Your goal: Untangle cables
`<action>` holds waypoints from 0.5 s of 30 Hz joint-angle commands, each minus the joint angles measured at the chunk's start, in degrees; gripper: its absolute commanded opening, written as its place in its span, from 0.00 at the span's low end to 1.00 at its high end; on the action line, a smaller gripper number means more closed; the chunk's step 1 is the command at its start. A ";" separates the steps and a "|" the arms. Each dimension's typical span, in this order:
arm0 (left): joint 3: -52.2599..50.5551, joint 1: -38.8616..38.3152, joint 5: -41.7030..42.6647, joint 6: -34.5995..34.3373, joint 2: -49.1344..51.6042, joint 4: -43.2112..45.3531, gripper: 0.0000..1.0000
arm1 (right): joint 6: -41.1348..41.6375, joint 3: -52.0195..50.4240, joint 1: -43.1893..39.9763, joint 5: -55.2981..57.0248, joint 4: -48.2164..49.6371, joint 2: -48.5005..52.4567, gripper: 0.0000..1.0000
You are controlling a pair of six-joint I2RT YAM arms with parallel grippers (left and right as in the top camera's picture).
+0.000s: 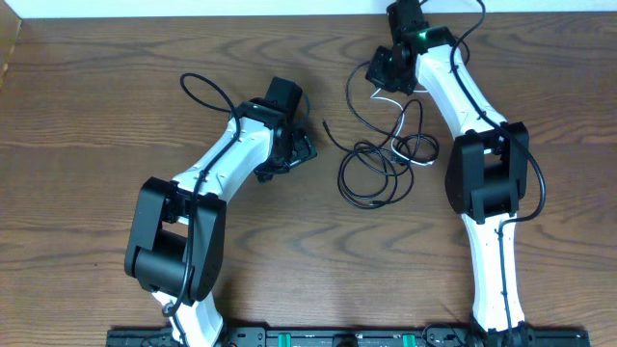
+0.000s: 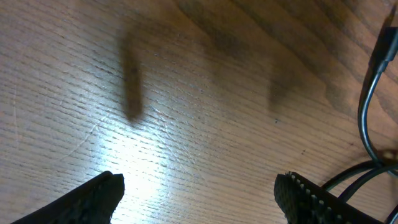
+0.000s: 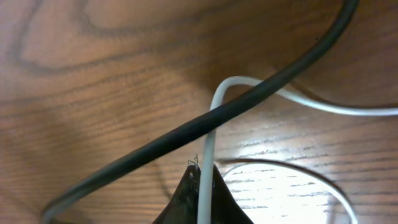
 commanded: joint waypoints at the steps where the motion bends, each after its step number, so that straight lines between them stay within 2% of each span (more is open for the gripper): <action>1: -0.17 0.13 -0.74 0.79 0.17 -0.42 0.83 | -0.46 0.20 -0.57 -6.47 -0.15 -4.74 0.01; 7: -0.17 0.13 1.25 0.74 0.17 -0.42 0.83 | -0.42 0.20 -2.75 -17.97 0.15 -20.24 0.01; 15: -0.17 0.09 3.15 0.74 0.17 -0.37 0.83 | -0.44 0.20 -6.19 -6.10 4.83 -42.60 0.01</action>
